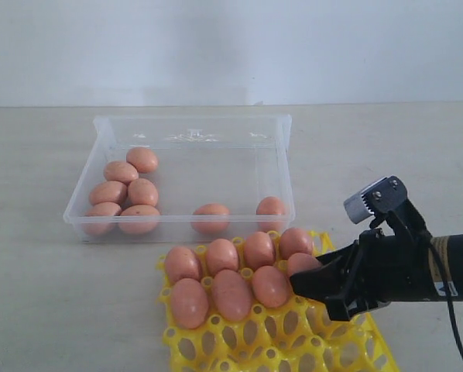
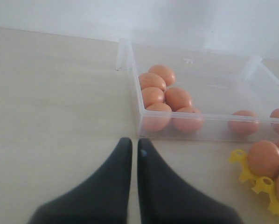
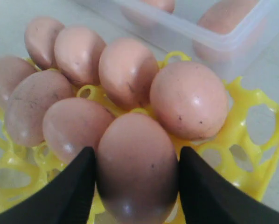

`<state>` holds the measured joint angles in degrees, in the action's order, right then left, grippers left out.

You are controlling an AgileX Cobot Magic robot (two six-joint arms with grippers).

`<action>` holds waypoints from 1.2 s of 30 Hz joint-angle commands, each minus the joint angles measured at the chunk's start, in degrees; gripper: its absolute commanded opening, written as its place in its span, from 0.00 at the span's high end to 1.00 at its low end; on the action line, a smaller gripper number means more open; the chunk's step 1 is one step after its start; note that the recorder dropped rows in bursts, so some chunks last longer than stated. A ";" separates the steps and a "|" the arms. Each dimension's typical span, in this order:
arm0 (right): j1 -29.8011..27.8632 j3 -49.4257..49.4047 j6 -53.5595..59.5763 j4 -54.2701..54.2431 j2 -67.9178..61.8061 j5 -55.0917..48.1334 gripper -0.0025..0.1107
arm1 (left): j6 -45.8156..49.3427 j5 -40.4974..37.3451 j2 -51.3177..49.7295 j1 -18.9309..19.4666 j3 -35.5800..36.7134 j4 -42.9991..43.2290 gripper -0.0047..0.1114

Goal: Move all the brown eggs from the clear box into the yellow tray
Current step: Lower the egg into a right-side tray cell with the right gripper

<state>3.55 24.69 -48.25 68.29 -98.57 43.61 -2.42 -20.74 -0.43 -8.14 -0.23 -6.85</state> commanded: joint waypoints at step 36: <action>1.66 0.03 0.43 -0.46 0.18 -2.81 0.49 | 0.24 0.43 -0.24 -0.13 0.23 0.24 0.92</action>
<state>5.08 24.79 -47.98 67.52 -98.57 41.79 -2.42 -20.74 -0.43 -8.14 -0.23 -6.85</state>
